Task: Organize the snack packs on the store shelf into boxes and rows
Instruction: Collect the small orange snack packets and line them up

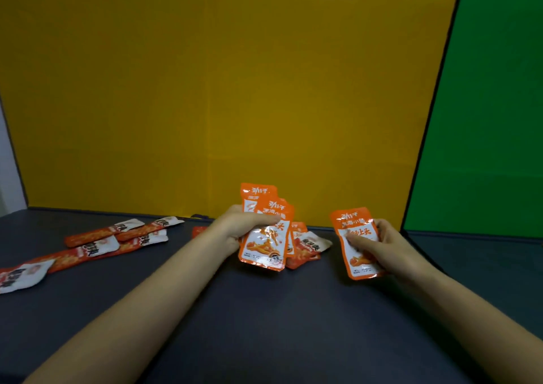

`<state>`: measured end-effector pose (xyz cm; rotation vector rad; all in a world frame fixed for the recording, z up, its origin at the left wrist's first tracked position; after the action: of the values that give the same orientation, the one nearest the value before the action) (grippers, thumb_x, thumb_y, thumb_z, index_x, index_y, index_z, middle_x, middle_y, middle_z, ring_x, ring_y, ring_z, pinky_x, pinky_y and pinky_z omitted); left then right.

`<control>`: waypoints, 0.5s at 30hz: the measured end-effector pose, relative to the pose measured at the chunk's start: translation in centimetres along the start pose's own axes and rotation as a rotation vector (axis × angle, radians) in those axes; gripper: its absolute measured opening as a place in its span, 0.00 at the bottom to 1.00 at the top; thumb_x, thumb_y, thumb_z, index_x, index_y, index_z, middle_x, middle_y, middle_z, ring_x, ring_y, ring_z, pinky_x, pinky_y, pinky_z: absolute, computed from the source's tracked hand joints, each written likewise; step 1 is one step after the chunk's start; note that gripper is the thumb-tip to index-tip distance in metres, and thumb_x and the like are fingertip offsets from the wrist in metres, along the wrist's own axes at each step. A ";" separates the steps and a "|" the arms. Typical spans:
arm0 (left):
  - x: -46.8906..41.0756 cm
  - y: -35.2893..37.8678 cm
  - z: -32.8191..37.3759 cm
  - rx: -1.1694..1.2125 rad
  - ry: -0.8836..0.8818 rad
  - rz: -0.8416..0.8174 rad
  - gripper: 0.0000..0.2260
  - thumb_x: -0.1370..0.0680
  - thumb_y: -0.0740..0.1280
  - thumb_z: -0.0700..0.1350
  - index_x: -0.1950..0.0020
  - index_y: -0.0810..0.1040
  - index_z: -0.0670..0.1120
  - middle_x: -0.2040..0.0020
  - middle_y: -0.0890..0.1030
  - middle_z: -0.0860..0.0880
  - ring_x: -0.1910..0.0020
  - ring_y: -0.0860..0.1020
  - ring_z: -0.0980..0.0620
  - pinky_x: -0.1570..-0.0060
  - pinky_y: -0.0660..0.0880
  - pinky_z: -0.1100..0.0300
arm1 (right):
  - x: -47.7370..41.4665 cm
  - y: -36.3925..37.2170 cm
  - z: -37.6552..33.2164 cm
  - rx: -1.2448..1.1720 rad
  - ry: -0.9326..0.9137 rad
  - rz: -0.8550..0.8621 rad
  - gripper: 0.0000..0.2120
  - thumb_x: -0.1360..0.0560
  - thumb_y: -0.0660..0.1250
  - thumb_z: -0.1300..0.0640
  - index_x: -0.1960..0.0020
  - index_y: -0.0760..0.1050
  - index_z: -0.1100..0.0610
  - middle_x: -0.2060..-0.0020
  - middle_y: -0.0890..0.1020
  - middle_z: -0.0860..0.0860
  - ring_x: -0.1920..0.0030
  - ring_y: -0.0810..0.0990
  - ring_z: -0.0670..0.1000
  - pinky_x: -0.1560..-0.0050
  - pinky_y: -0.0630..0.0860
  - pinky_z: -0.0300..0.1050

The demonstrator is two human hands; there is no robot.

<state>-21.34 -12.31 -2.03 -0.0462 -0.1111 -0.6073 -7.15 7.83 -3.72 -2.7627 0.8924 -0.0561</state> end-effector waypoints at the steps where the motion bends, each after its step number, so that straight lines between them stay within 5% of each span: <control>1: -0.8 0.9 -0.1 -0.019 -0.018 0.010 0.08 0.30 0.73 0.36 0.54 0.77 0.42 0.56 0.84 0.43 0.66 0.82 0.48 0.65 0.79 0.54 | -0.4 -0.2 0.1 0.011 0.000 -0.017 0.19 0.27 0.69 0.57 0.41 0.65 0.55 0.54 0.80 0.55 0.61 0.81 0.52 0.64 0.79 0.45; 6: -3.4 3.7 -0.3 -0.132 -0.094 0.054 0.20 0.29 0.73 0.37 0.39 0.73 0.38 0.43 0.80 0.38 0.46 0.80 0.39 0.59 0.76 0.50 | -1.9 -0.4 0.8 0.052 -0.027 -0.069 0.17 0.27 0.70 0.56 0.43 0.66 0.54 0.55 0.81 0.53 0.62 0.82 0.51 0.65 0.80 0.42; 11: -5.1 4.7 -0.7 -0.214 -0.107 0.070 0.21 0.30 0.73 0.38 0.39 0.73 0.38 0.43 0.80 0.37 0.50 0.81 0.41 0.58 0.77 0.50 | -2.9 0.9 1.0 0.135 -0.091 -0.073 0.16 0.27 0.70 0.53 0.44 0.67 0.52 0.49 0.81 0.52 0.52 0.83 0.52 0.49 0.80 0.52; 15: -5.5 4.8 -0.9 -0.285 -0.122 0.077 0.20 0.29 0.73 0.40 0.40 0.74 0.39 0.43 0.81 0.39 0.47 0.81 0.41 0.57 0.77 0.51 | -3.4 1.8 1.3 0.204 -0.099 -0.059 0.17 0.26 0.69 0.51 0.43 0.65 0.52 0.46 0.80 0.53 0.49 0.82 0.53 0.47 0.80 0.52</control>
<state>-23.02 -5.30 -3.63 -0.3618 -0.1397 -0.5400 -10.77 8.68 -5.25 -2.5779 0.7360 -0.0194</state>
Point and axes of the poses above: each hand's wrist, its own x-axis away from the middle knuckle, its own y-axis out of the palm, z = x × y, the point moved 7 cm from there along -x, towards the middle knuckle
